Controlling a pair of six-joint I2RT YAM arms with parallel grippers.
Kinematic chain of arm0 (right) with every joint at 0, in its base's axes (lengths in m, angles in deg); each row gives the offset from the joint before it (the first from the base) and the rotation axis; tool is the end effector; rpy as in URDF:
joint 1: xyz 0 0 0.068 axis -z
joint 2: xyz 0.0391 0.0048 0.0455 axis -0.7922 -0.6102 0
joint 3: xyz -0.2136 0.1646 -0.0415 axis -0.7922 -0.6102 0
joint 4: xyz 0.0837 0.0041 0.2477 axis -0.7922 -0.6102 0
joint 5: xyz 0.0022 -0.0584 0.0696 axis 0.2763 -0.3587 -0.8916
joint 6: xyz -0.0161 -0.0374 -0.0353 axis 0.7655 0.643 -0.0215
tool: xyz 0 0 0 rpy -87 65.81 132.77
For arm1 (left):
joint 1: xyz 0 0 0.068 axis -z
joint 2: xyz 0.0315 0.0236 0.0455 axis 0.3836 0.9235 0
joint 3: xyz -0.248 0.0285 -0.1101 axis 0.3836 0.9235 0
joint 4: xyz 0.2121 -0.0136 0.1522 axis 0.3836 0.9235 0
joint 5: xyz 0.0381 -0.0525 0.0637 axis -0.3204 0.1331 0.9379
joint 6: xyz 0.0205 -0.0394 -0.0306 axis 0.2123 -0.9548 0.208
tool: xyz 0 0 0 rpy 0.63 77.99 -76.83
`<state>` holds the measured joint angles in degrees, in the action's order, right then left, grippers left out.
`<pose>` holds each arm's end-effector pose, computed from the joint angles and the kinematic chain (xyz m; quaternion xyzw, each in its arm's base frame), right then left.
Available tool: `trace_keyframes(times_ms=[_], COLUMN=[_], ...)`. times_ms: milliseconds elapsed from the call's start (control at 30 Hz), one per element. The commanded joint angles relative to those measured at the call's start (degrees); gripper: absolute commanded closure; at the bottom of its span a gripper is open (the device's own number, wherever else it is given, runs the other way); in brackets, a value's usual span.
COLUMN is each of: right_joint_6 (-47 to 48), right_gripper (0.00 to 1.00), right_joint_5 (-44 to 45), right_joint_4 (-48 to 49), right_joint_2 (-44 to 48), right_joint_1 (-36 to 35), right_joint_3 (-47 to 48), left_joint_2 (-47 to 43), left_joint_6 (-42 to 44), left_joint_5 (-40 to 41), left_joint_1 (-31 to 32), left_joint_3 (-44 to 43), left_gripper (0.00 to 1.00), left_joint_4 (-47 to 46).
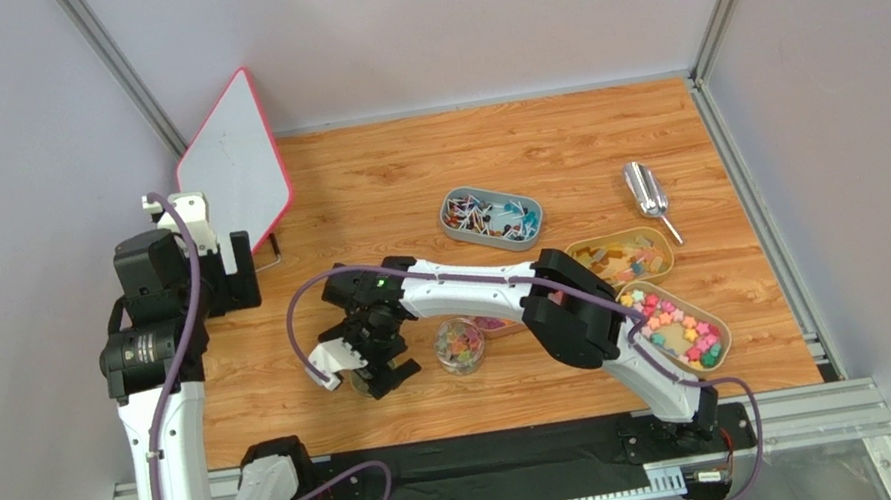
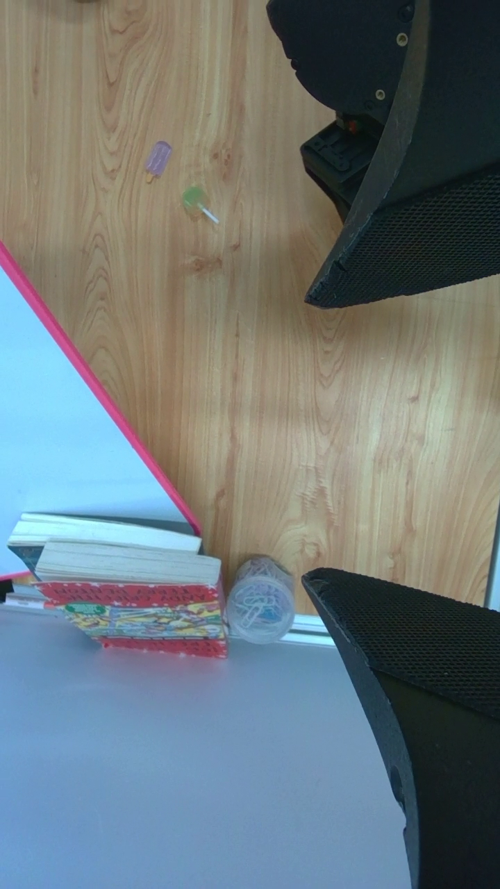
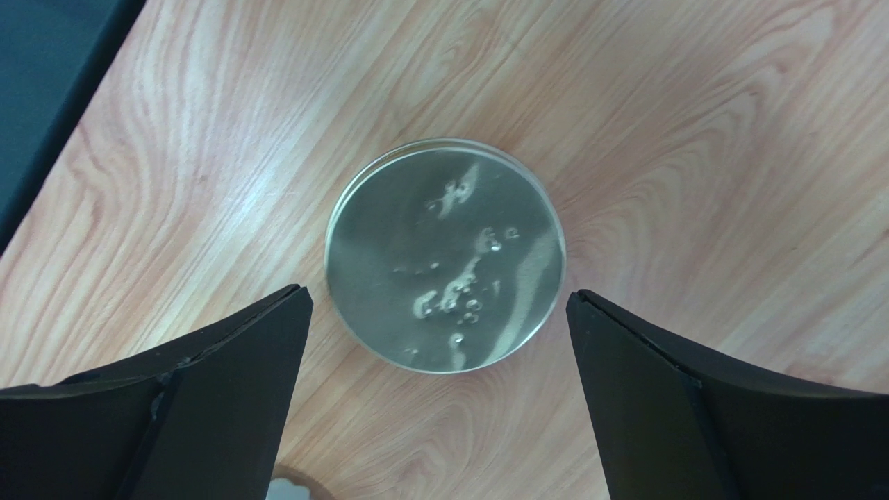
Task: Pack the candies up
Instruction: Pick up the bottle lid at the center of the board.
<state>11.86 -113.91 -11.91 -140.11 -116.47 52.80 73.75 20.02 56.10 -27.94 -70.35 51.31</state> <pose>0.1935 0.4346 0.1756 -0.8763 0.3974 0.2291 0.1474 0.1465 0.0156 0.3912 -0.0252 0.8840 0.0593 0.4629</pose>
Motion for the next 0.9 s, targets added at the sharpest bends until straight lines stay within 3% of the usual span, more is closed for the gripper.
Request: trace_keyframes(times_ms=[0,800,867], right_joint_6=[2.21,1.24,1.42], right_gripper=[0.0,0.0,0.04], right_joint_5=[-1.75,1.93,1.67], right_joint_4=[-4.01,-1.29,-1.64], right_joint_2=[-0.24,-3.14,-3.06], right_joint_1=[-0.18,-1.05,-1.05], right_joint_3=[1.22,2.55,2.46], left_joint_2=[-0.15,-1.29,-1.46], left_joint_6=[-1.37,-2.78,-2.61], left_joint_5=[-1.01,-3.64,-3.64], left_joint_1=[-0.41,-0.41,-0.41], left_joint_3=[-0.38,0.94,1.2], left_gripper=[0.0,0.01,0.01], left_joint_4=[-1.11,-1.02,-0.93])
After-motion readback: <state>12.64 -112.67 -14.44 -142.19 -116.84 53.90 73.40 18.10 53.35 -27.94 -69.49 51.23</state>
